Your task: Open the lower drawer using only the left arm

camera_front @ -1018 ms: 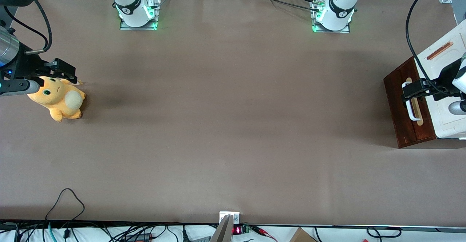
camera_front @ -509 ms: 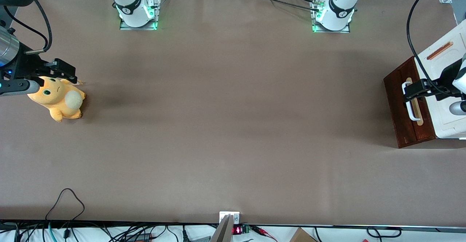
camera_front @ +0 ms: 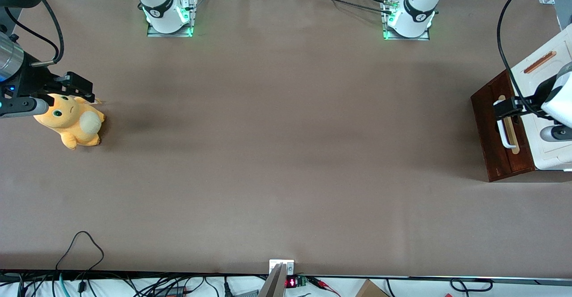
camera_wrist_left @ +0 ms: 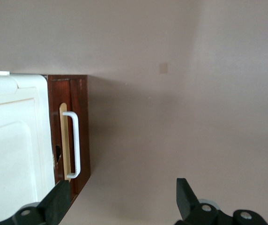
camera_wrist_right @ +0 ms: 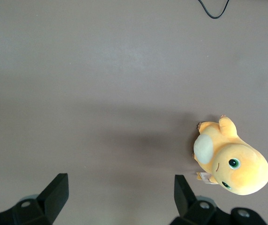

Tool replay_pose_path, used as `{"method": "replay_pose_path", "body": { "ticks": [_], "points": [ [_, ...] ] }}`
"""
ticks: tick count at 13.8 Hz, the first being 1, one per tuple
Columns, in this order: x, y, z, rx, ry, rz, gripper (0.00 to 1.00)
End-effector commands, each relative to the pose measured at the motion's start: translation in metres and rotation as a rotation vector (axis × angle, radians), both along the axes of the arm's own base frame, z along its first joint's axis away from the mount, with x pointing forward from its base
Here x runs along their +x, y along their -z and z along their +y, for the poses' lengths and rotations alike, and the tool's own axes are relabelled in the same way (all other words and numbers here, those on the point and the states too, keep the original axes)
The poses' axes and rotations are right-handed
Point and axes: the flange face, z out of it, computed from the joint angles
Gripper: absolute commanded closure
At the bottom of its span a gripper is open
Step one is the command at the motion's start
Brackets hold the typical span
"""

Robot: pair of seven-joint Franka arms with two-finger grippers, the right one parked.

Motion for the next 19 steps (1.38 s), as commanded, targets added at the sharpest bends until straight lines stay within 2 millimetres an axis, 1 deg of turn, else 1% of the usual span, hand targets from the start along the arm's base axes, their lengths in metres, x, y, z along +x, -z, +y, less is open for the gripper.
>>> {"method": "replay_pose_path", "body": {
  "ticks": [1,2,3,4,5,6,8,9,10,11,12,13,14,17,18,19],
  "points": [
    [0.001,0.009,0.007,0.04,-0.024,0.027,0.0],
    [-0.001,0.018,0.013,0.045,-0.031,0.048,0.0],
    [-0.004,0.035,0.015,0.054,-0.032,0.087,0.0],
    [-0.009,0.055,0.013,0.14,-0.008,0.132,0.0],
    [-0.013,0.072,-0.003,0.228,0.027,0.162,0.0],
    [-0.014,0.084,-0.006,0.265,0.015,0.178,0.0],
    [-0.017,0.118,-0.005,0.315,-0.019,0.228,0.0],
    [-0.015,0.134,-0.006,0.374,-0.003,0.254,0.0],
    [-0.015,0.153,-0.011,0.444,0.032,0.287,0.0],
    [-0.017,0.175,-0.022,0.54,0.072,0.314,0.0],
    [-0.022,0.196,-0.037,0.627,0.104,0.33,0.0],
    [-0.029,0.218,-0.046,0.709,0.102,0.334,0.0],
    [-0.032,0.235,-0.052,0.766,0.093,0.335,0.0],
    [-0.037,0.268,-0.069,0.89,0.146,0.372,0.0],
    [-0.043,0.286,-0.074,0.986,0.182,0.374,0.0],
    [-0.049,0.302,-0.071,1.092,0.214,0.371,0.0]
  ]
}}
